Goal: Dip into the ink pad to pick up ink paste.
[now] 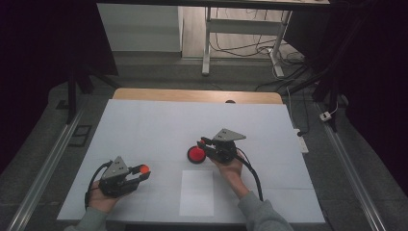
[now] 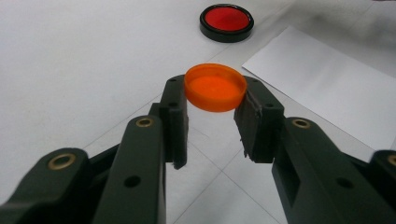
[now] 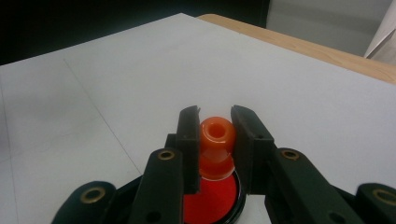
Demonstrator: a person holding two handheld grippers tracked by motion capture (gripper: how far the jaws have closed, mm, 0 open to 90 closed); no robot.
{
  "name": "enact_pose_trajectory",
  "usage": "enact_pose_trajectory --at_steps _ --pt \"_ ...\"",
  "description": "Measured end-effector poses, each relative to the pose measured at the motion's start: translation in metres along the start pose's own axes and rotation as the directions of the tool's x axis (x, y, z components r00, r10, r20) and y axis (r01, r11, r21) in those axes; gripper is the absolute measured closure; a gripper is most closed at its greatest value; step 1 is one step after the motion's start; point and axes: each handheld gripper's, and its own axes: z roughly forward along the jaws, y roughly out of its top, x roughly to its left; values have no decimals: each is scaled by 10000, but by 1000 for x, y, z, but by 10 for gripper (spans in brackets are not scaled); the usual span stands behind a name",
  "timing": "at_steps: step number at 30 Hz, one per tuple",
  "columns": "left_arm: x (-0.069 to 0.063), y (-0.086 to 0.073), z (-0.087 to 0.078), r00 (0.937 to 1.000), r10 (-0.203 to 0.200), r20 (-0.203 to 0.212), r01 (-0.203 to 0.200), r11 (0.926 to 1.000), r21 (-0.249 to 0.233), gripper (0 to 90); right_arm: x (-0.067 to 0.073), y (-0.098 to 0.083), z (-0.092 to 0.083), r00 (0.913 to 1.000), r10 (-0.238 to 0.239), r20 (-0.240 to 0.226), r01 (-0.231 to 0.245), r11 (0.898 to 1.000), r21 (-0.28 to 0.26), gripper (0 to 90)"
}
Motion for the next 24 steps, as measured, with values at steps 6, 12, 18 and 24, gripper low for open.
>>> enact_pose_trajectory --at_steps 6,12,18,24 --pt "0 0 1 10000 -2 18 1 10000 38 651 2 -1 4 9998 -168 -118 171 9996 241 723" --pt "-1 0 1 10000 -8 18 8 10000 41 651 5 -5 10 9994 -301 -152 309 9979 570 723" --pt "0 0 2 10000 27 54 -28 10000 85 651 5 -9 16 9990 -400 -195 416 9951 894 723" --pt "-1 -1 2 10000 62 45 -62 10000 75 651 9 -13 22 9979 -598 -243 623 9908 1198 723"
